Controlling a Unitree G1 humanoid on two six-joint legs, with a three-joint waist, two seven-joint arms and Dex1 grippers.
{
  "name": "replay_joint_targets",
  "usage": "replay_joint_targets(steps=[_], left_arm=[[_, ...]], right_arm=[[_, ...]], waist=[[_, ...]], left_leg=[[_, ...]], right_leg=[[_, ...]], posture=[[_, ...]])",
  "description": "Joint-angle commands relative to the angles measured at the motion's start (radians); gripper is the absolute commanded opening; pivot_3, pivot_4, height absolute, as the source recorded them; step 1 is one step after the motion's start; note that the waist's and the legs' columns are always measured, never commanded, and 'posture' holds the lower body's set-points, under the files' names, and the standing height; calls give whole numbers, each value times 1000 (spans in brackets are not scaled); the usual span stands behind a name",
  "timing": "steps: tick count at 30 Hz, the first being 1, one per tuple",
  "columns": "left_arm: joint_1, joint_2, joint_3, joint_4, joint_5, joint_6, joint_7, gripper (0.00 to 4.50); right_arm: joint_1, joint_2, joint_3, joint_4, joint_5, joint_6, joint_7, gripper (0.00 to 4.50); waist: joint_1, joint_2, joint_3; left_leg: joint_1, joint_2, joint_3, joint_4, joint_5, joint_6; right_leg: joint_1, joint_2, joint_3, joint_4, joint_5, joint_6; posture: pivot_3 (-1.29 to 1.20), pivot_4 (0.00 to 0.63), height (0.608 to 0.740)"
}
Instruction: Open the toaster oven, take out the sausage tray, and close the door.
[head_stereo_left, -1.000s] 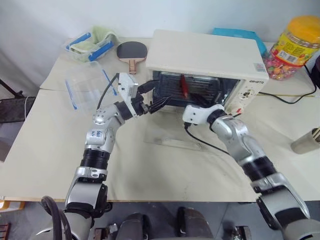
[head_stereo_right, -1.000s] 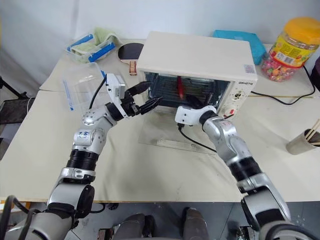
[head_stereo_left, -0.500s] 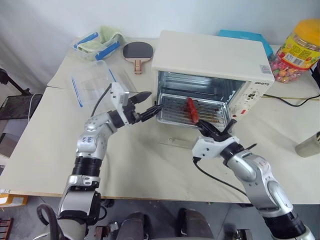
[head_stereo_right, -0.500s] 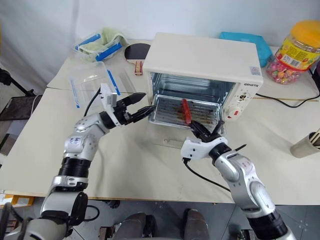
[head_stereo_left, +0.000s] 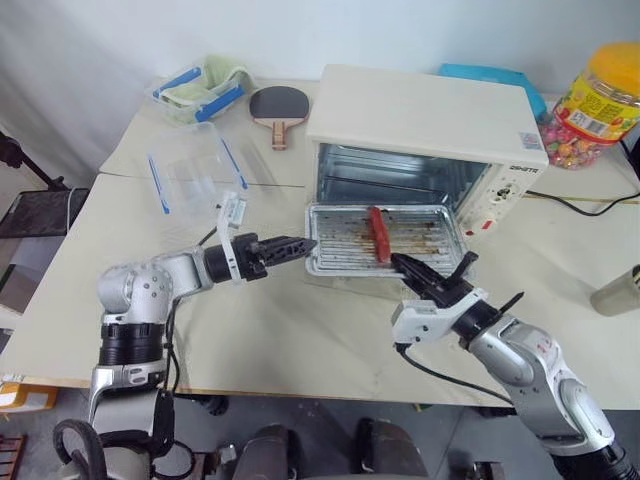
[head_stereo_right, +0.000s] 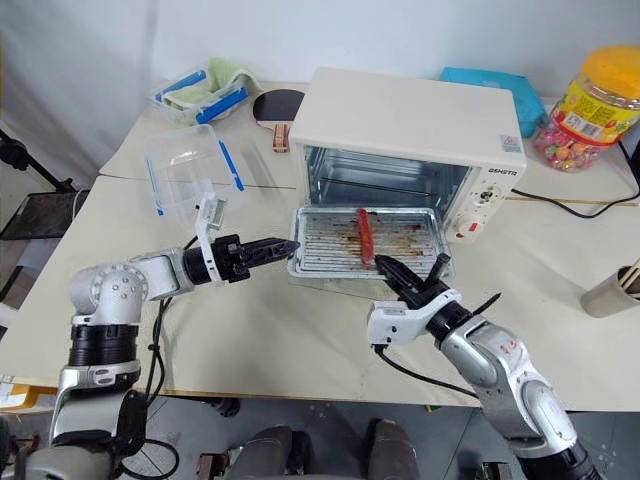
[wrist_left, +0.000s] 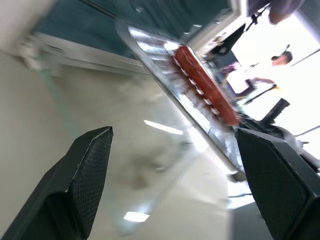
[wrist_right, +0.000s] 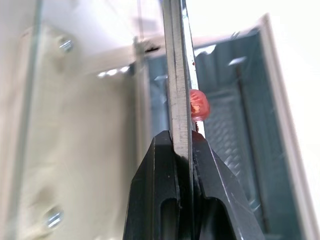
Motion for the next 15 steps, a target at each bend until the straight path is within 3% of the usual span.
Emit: replay_joint_targets(steps=[1,5,8,15], left_arm=[[-45,-49,111,40,-92,142,90,4110],[-86,-94,199,76,-130,258,159,4110],[-106,-131,257,101,-123,309,230,3549],[-119,-153,313,176,-214,324,356,1397]], right_arm=[[-54,0,8,25,-7,-53,-22,11],[-98,9,30,69,-6,-94,-24,11],[-122,14,40,87,1,-119,-24,0],[-119,15,36,98,7,-154,-21,0]], waist=[[0,0,0],[0,0,0],[1,0,0],[0,0,0]], left_leg=[[0,0,0,0,0,0],[0,0,-1,0,0,0],[0,0,-1,0,0,0],[0,-1,-2,0,0,-1]], right_leg=[[0,0,0,0,0,0],[0,0,-1,0,0,0],[0,0,-1,0,0,0],[1,0,-1,0,0,0]], posture=[[0,150,740],[0,150,740],[0,150,740],[0,150,740]])
